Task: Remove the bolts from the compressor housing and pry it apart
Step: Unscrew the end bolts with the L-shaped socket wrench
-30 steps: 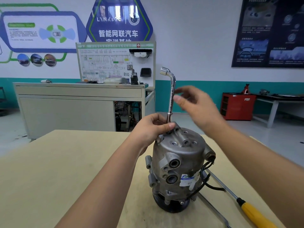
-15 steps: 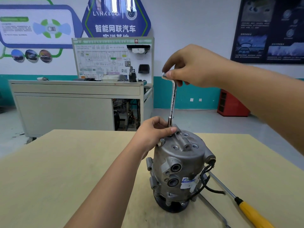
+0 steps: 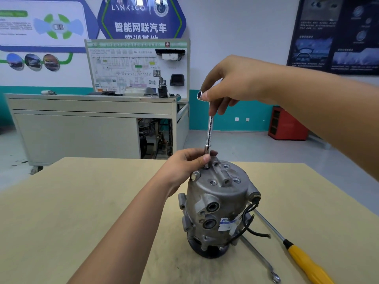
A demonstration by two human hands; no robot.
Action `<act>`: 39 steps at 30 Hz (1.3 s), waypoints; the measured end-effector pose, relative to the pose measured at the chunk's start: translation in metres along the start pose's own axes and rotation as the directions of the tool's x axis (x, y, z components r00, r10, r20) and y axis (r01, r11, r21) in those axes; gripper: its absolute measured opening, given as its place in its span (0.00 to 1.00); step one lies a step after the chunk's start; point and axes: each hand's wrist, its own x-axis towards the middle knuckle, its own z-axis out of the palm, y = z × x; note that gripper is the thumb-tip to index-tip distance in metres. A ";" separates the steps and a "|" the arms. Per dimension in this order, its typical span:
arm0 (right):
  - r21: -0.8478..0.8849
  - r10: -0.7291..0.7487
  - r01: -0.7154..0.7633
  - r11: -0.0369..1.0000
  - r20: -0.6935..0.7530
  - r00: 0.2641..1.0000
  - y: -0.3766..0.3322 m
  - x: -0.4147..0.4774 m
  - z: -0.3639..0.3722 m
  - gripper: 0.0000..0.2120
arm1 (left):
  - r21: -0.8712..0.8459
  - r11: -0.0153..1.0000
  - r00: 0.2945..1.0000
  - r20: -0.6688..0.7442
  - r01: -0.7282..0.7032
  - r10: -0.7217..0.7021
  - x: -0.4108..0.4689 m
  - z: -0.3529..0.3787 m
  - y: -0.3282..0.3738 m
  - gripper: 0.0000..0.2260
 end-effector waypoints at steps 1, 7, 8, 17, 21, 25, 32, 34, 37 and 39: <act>0.007 -0.002 0.002 1.000 0.014 1.000 0.000 -0.001 -0.001 0.05 | 0.013 1.000 1.000 0.007 0.003 -0.003 -0.001 0.000 0.001 0.08; 0.038 -0.033 0.032 0.999 0.021 0.999 -0.002 -0.005 -0.001 0.07 | 0.049 0.999 1.000 0.013 -0.002 0.001 -0.004 0.000 0.002 0.11; 0.036 -0.042 0.041 0.999 0.017 0.999 -0.002 -0.005 -0.002 0.07 | 0.058 0.998 1.000 0.008 -0.006 0.005 -0.004 0.001 0.002 0.11; -0.139 0.011 0.001 0.990 0.084 0.996 0.012 -0.010 -0.017 0.04 | 0.108 0.993 0.999 -0.019 -0.036 0.038 -0.004 0.002 0.000 0.12; -0.284 0.010 0.023 0.959 0.113 0.994 0.014 -0.008 -0.024 0.04 | 0.122 0.992 0.999 -0.018 -0.038 0.041 -0.003 0.003 -0.001 0.11; -0.496 -0.015 0.035 0.868 0.044 0.999 0.010 -0.004 -0.026 0.07 | 0.139 0.990 0.999 -0.018 -0.031 0.034 -0.002 0.002 -0.002 0.11; -0.565 0.049 -0.021 0.825 0.034 0.998 -0.004 -0.001 -0.018 0.10 | 0.143 0.989 0.999 -0.026 -0.024 0.028 -0.001 0.002 -0.002 0.08; -0.549 0.081 -0.043 0.834 0.046 0.996 -0.006 -0.002 -0.017 0.11 | 0.155 0.988 0.999 -0.022 -0.026 0.030 -0.001 0.002 -0.001 0.08; -0.502 0.092 -0.050 0.864 0.060 0.994 -0.006 -0.003 -0.012 0.11 | 0.173 0.984 0.999 -0.004 -0.035 0.036 -0.003 0.002 0.001 0.13; -0.473 0.072 -0.041 0.880 0.048 0.996 -0.004 -0.002 -0.008 0.12 | 0.173 0.984 0.999 0.000 -0.032 0.033 -0.004 0.003 0.002 0.15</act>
